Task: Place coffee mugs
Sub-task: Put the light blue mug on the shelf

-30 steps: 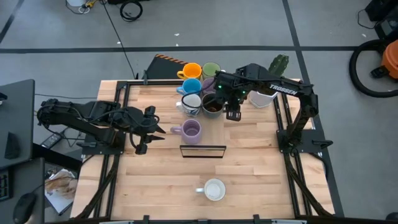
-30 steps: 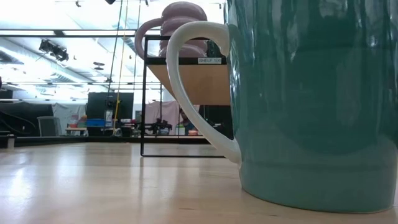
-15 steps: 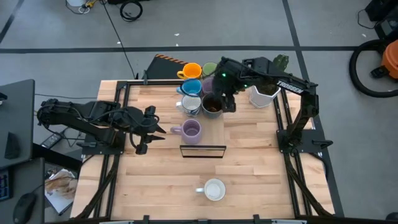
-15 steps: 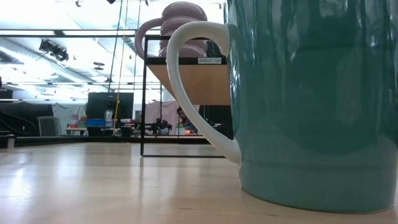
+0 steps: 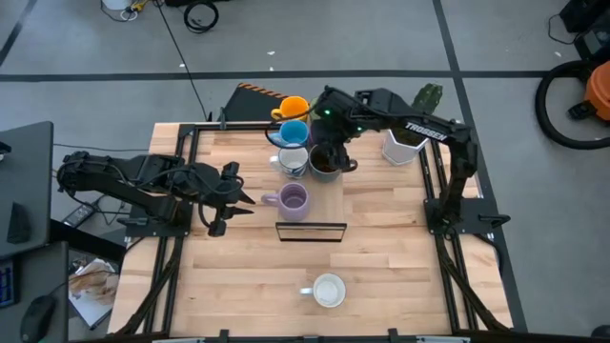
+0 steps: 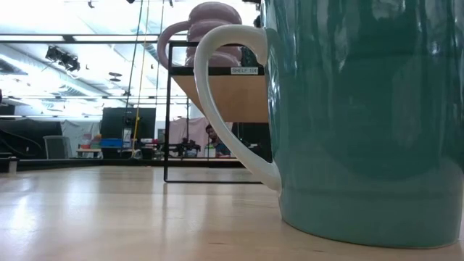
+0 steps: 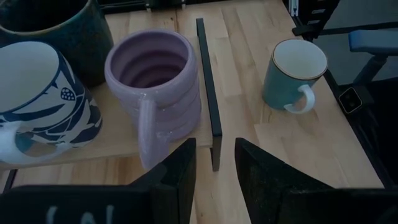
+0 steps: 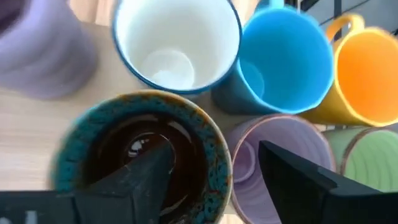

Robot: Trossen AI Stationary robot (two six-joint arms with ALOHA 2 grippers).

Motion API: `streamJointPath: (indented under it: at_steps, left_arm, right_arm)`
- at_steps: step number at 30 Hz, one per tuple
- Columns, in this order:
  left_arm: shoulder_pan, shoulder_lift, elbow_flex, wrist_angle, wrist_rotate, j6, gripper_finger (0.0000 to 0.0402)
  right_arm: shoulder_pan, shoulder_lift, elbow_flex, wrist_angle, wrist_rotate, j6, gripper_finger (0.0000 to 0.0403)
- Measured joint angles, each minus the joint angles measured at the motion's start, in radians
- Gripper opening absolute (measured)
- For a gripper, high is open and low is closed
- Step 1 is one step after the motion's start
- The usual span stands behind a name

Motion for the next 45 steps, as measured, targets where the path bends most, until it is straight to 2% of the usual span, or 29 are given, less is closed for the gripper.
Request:
streamJointPath:
  at_steps: [8, 15, 20, 26, 34, 39, 45]
  left_arm:
    - [0.0, 0.0, 0.0, -0.002, 0.0, -0.004, 0.0117]
    - [0.0, 0.0, 0.0, -0.01, 0.0, -0.005, 0.0117]
    - [0.0, 0.0, 0.0, -0.01, 0.0, -0.006, 0.0117]
    - [0.0, 0.0, 0.0, -0.01, 0.0, -0.006, 0.0117]
    - [0.0, 0.0, 0.0, -0.009, 0.0, -0.005, 0.0117]
    - [0.0, 0.0, 0.0, -0.01, 0.0, -0.005, 0.0117]
    - [0.0, 0.0, 0.0, -0.011, 0.0, -0.005, 0.0117]
  right_arm:
    - [-0.028, 0.04, 0.001, 0.006, 0.037, 0.003, 0.0286]
    - [-0.033, 0.05, 0.0, -0.053, -0.042, 0.026, 0.0285]
    - [-0.019, 0.046, 0.0, -0.047, -0.05, 0.05, 0.028]
    - [-0.009, 0.043, 0.0, -0.047, 0.047, 0.049, 0.0279]
    - [0.007, 0.042, 0.103, -0.063, 0.059, 0.048, 0.0279]
    - [0.075, 0.041, 0.203, -0.107, 0.077, 0.069, 0.0279]
    - [0.246, 0.04, 0.222, -0.123, 0.016, 0.09, 0.0279]
